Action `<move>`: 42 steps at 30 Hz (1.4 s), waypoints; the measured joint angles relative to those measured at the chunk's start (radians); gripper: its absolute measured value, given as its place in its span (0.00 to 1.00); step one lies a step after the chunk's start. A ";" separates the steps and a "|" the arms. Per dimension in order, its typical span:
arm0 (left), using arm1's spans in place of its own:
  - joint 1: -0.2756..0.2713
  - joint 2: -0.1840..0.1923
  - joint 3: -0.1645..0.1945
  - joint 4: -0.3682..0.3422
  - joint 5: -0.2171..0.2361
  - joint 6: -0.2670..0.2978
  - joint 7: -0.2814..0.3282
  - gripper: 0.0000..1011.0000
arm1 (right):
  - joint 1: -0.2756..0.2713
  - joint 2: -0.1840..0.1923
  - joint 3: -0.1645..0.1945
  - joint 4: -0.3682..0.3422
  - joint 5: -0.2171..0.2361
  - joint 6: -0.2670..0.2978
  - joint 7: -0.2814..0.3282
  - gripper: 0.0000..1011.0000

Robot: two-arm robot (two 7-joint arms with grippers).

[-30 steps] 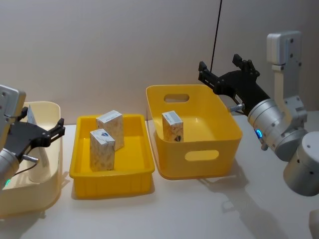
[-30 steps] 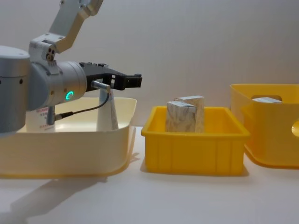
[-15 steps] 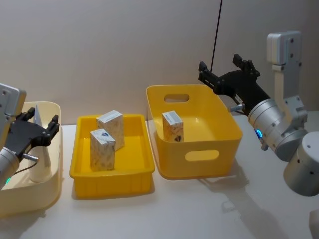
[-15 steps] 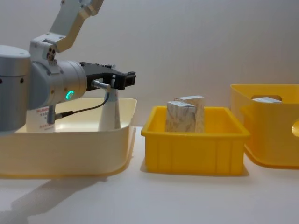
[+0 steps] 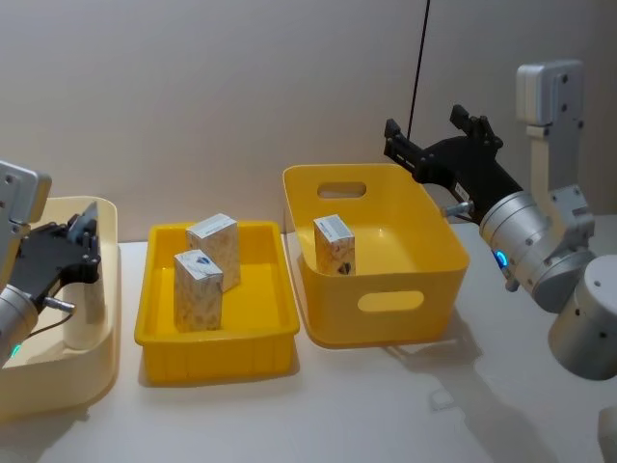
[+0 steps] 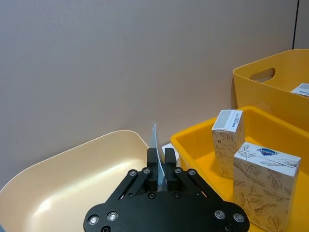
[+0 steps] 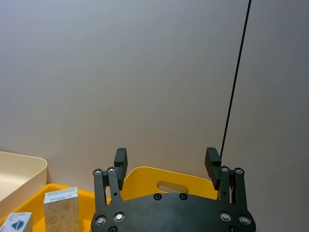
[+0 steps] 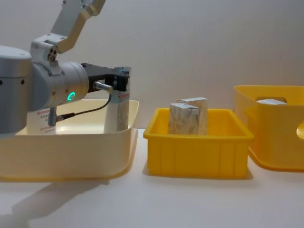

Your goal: Bimanual collaborative sorting of washing and personal care products

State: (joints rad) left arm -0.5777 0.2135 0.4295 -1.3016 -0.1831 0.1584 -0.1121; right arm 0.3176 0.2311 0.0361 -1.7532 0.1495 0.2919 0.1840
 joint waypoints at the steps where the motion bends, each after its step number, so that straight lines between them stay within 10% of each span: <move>1: 0.000 0.000 0.000 0.000 0.000 0.000 0.000 0.11 | 0.000 0.000 0.000 0.000 0.000 0.000 0.000 0.99; 42: -0.001 0.000 0.000 0.001 0.000 0.000 0.000 0.01 | 0.000 0.000 0.000 0.000 0.000 0.000 0.000 0.99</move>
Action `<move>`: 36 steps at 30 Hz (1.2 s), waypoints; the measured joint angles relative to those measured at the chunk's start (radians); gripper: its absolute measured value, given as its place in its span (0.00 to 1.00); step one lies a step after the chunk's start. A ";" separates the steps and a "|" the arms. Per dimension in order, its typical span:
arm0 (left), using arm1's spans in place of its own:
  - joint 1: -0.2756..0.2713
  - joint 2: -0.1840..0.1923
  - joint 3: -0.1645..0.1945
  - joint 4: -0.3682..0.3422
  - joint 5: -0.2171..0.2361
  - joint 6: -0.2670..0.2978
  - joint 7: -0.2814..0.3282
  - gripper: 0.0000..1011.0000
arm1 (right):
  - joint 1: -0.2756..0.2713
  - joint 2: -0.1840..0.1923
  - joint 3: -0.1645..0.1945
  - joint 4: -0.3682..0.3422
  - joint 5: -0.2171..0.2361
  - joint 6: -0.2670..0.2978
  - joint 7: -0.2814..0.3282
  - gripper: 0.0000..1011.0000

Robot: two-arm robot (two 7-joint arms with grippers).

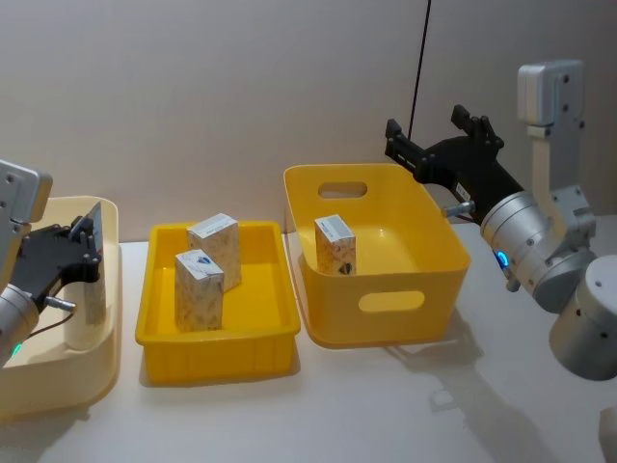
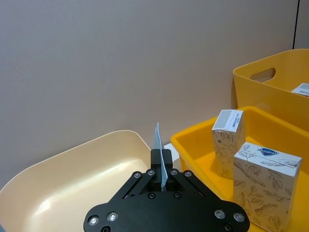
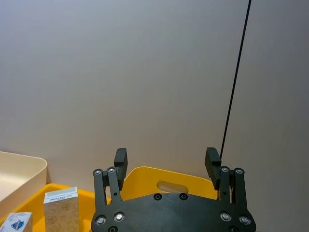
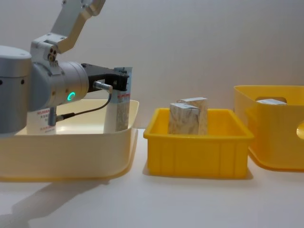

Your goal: Bimanual collaborative sorting of washing and personal care products

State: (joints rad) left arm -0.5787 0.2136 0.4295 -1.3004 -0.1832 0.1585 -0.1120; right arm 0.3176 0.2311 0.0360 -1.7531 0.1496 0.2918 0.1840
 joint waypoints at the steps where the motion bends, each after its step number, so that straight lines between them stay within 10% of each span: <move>1: 0.000 0.000 0.000 0.000 0.000 0.000 0.000 0.01 | 0.000 0.000 0.000 0.000 0.000 0.000 0.000 0.99; 36: -0.052 -0.036 -0.018 0.045 0.070 -0.040 0.104 0.01 | 0.000 0.000 0.000 0.000 0.000 0.000 0.000 0.99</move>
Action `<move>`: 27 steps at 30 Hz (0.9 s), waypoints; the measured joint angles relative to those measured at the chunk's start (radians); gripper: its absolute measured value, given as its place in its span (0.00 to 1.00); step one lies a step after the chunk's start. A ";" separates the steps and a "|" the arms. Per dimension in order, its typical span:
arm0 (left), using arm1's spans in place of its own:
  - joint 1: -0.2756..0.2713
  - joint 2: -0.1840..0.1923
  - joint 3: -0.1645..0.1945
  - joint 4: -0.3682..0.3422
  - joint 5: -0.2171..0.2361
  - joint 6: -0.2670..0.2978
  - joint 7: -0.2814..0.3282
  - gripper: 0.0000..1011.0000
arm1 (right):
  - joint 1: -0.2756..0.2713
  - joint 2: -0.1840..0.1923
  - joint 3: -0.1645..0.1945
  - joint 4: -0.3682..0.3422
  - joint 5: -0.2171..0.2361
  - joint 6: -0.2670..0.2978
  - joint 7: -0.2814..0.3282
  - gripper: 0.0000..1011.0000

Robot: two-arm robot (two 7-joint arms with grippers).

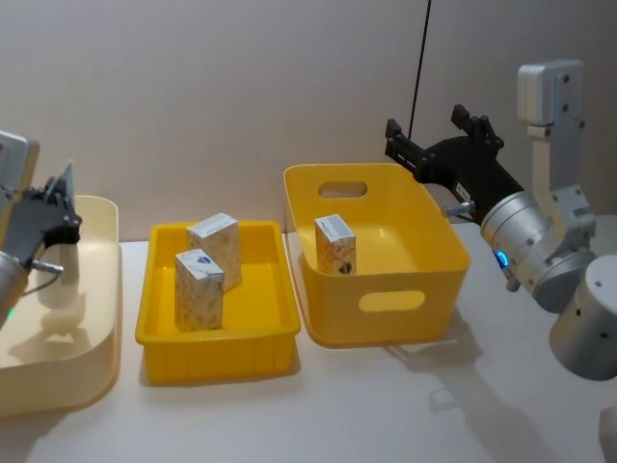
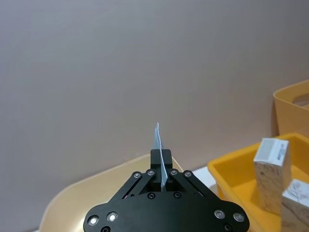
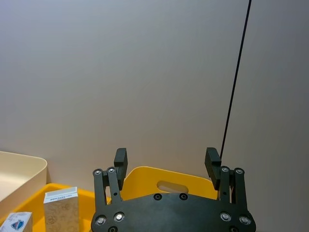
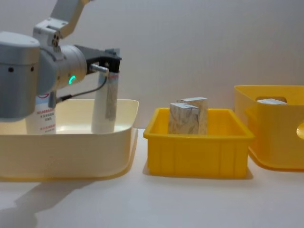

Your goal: Bimanual collaborative sorting of washing and personal care products

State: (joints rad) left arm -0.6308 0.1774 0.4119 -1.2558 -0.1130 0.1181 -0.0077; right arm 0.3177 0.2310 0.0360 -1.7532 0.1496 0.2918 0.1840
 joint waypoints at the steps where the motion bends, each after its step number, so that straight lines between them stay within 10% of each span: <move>1: -0.004 0.000 0.000 0.001 0.004 -0.003 0.002 0.01 | 0.000 0.000 0.000 0.000 0.000 0.000 0.000 0.99; 27: -0.220 0.031 0.001 0.062 0.034 -0.127 -0.164 0.01 | 0.000 0.000 0.000 0.000 0.000 0.000 0.000 0.99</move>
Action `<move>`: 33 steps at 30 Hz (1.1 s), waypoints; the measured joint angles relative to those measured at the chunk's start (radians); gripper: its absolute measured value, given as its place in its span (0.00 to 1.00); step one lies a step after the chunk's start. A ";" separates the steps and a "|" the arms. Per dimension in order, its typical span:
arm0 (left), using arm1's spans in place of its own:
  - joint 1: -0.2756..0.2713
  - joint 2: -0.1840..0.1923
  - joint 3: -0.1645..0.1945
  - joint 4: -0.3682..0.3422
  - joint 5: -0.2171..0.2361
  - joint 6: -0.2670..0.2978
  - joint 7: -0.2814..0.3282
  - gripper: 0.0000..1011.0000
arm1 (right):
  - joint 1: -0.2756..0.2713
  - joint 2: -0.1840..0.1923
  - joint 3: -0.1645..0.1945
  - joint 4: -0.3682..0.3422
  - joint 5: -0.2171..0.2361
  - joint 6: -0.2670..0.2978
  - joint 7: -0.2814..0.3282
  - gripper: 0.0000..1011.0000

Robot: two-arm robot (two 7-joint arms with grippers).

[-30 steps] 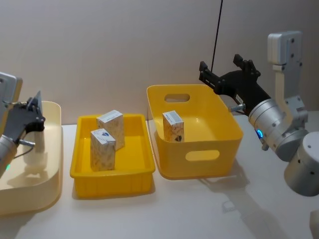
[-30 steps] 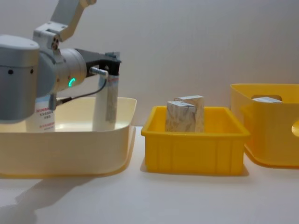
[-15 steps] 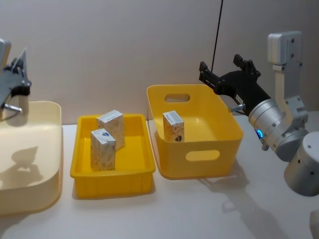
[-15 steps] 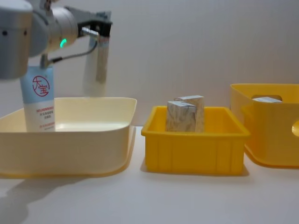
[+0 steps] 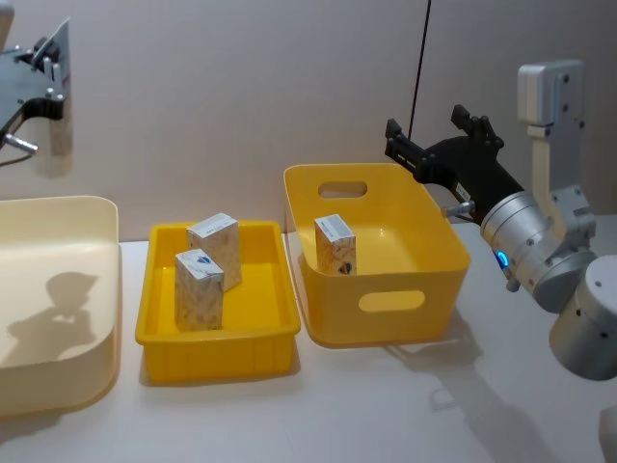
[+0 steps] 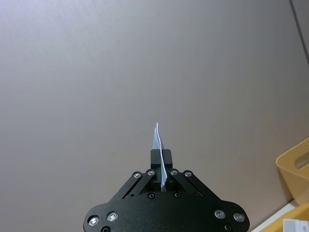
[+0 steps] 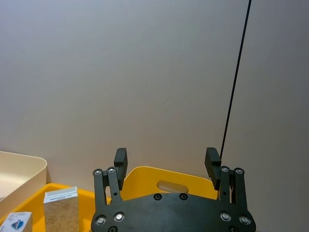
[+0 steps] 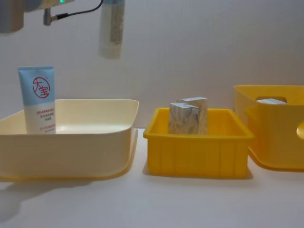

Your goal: Bimanual collaborative sorting of washing and personal care products

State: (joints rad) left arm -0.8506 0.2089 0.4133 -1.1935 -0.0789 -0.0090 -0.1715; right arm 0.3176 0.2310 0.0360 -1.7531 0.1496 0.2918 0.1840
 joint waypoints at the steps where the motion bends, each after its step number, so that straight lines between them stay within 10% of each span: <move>1: -0.005 -0.001 0.000 0.004 -0.004 -0.007 -0.012 0.01 | 0.000 0.000 0.000 0.000 0.000 0.000 0.000 0.99; 33: -0.164 -0.117 -0.014 0.272 -0.255 -0.255 -0.454 0.01 | 0.000 0.000 0.000 0.000 0.000 0.000 0.000 0.99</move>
State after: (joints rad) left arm -1.0148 0.0920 0.3994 -0.9214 -0.3342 -0.2642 -0.6253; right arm 0.3176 0.2311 0.0360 -1.7532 0.1496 0.2918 0.1840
